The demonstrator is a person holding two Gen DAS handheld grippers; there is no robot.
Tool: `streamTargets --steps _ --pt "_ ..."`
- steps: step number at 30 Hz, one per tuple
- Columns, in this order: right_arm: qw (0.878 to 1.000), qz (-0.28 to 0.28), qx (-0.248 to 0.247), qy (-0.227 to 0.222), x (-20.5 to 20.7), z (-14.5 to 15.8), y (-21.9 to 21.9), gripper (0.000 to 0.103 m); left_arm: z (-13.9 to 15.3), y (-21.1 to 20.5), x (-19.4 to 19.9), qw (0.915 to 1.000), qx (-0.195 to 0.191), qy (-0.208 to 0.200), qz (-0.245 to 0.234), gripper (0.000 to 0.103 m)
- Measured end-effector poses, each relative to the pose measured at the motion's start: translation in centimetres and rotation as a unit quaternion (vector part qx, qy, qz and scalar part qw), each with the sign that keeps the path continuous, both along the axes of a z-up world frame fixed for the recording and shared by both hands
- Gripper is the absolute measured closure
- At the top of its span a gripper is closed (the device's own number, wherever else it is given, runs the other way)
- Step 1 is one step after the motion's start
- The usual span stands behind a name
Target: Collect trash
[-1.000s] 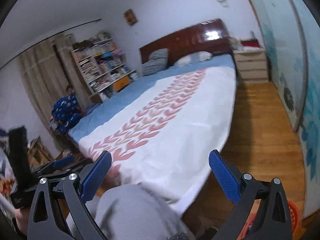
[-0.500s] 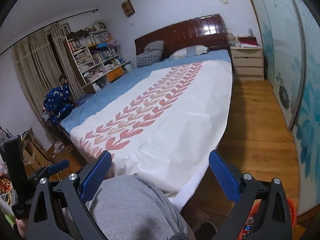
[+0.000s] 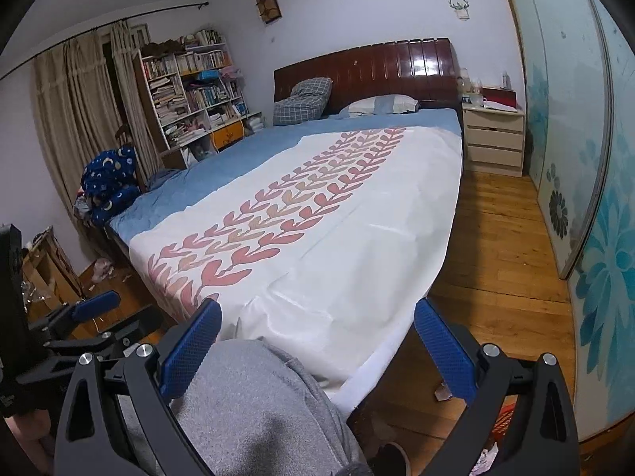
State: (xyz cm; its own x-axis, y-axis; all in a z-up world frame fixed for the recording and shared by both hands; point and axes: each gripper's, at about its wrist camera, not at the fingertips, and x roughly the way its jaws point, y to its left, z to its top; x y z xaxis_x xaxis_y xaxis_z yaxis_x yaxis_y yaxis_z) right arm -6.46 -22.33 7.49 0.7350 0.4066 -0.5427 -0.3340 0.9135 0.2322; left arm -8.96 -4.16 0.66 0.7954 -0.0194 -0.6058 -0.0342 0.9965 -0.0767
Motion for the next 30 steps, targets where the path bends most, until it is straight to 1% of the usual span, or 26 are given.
streamTargets --steps 4,9,14,18,21,25,30 --pt "1.000 -0.002 0.001 0.015 0.45 0.09 -0.16 0.007 0.12 -0.08 -0.09 1.0000 -0.002 -0.003 -0.005 0.007" --pt "1.000 -0.004 0.003 0.020 0.52 -0.19 -0.32 0.007 0.30 -0.21 -0.12 0.9999 -0.005 -0.004 -0.008 0.007" --pt "1.000 -0.003 0.003 0.021 0.54 -0.23 -0.29 0.007 0.49 0.14 -0.22 0.9997 -0.022 -0.006 -0.014 0.007" --pt "1.000 -0.003 0.002 0.022 0.58 -0.22 -0.26 0.007 0.42 0.21 -0.22 0.9998 -0.019 -0.005 -0.009 0.007" --pt "1.000 -0.002 0.001 0.022 0.56 -0.27 -0.28 0.007 0.64 0.31 -0.46 0.9997 -0.021 -0.012 -0.006 0.007" --pt "1.000 -0.003 0.001 0.022 0.51 -0.33 -0.17 0.007 0.59 0.35 -0.24 0.9998 -0.021 -0.004 -0.004 0.007" --pt "1.000 -0.004 0.000 0.023 0.51 -0.50 -0.10 0.007 0.67 0.13 -0.31 0.9998 -0.016 -0.006 -0.005 0.007"
